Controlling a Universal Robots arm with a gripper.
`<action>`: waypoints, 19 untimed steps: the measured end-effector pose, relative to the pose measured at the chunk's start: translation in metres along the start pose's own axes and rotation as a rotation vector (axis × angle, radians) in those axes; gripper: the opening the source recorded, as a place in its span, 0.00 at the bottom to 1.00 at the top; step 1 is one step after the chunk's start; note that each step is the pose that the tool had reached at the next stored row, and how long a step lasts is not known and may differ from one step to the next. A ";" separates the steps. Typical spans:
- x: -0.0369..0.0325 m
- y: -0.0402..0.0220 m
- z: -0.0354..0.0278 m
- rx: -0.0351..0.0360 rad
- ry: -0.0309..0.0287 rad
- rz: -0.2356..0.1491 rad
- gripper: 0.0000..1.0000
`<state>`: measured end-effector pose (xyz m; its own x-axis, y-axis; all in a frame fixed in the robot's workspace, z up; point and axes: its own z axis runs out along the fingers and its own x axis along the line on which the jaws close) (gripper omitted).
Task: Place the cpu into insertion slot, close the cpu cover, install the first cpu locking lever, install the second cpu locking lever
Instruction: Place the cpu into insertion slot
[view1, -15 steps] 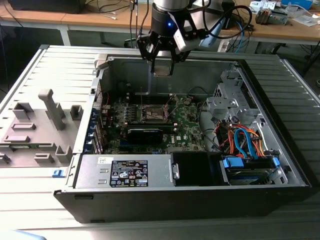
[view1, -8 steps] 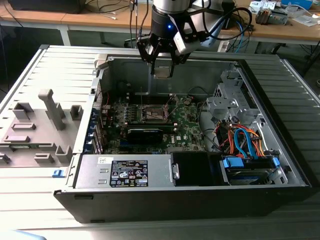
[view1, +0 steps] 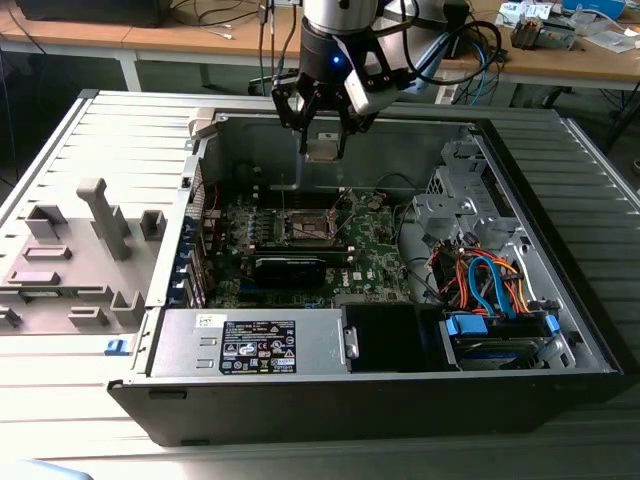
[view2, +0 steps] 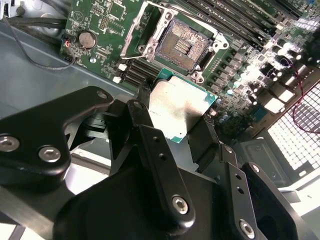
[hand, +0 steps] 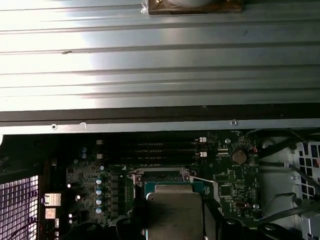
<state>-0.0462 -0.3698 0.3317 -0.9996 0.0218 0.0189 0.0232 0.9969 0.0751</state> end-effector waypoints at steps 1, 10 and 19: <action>0.0004 -0.0004 0.0004 0.0001 0.0000 0.000 0.55; 0.0034 -0.0065 0.0049 0.0002 0.0001 0.000 0.55; 0.0093 -0.0139 0.0130 0.0036 0.0000 0.000 0.55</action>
<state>-0.0560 -0.3824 0.3179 -0.9996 0.0221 0.0189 0.0234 0.9972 0.0715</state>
